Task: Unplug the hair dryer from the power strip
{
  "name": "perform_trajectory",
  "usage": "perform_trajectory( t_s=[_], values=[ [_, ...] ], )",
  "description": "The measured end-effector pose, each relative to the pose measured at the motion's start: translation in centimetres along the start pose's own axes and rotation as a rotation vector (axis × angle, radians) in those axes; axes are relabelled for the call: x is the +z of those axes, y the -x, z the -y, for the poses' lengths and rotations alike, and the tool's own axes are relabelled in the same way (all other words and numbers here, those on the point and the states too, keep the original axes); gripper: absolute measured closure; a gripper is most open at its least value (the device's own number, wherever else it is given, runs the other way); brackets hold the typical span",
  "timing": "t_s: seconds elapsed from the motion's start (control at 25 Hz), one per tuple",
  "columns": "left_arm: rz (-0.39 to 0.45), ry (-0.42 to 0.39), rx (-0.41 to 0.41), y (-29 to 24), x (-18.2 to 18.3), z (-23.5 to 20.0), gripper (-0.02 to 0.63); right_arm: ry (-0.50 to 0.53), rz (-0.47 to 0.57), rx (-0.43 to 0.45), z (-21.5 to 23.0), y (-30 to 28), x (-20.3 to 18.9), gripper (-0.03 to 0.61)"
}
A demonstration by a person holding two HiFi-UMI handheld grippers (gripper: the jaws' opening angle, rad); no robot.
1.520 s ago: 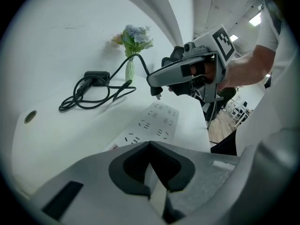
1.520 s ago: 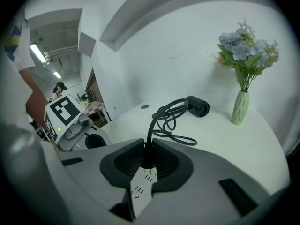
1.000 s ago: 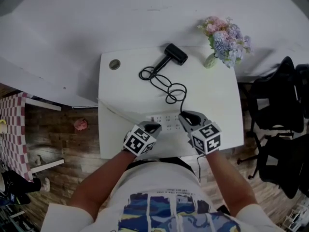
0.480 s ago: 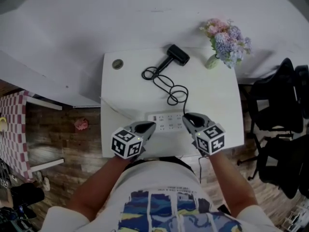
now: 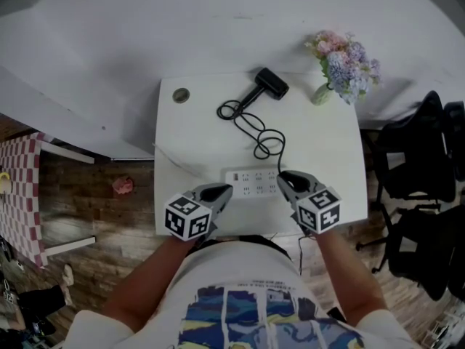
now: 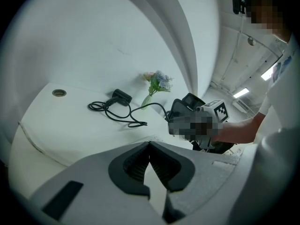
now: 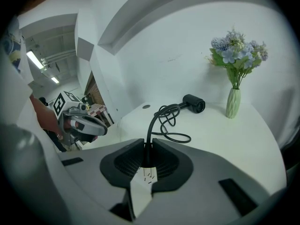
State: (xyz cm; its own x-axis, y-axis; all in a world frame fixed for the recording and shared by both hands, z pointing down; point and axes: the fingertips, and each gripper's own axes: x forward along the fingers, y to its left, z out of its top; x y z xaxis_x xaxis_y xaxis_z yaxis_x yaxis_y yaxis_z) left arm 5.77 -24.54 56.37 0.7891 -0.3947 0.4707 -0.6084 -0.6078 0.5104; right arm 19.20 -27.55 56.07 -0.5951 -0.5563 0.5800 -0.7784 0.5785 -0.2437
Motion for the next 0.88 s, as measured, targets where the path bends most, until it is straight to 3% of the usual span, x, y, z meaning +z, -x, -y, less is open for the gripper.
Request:
perform_trajectory(
  t_s=[0.88],
  values=[
    [0.003, -0.004, 0.004, 0.3, -0.24, 0.22, 0.611, 0.001, 0.006, -0.008, 0.18, 0.28, -0.25, 0.526]
  ],
)
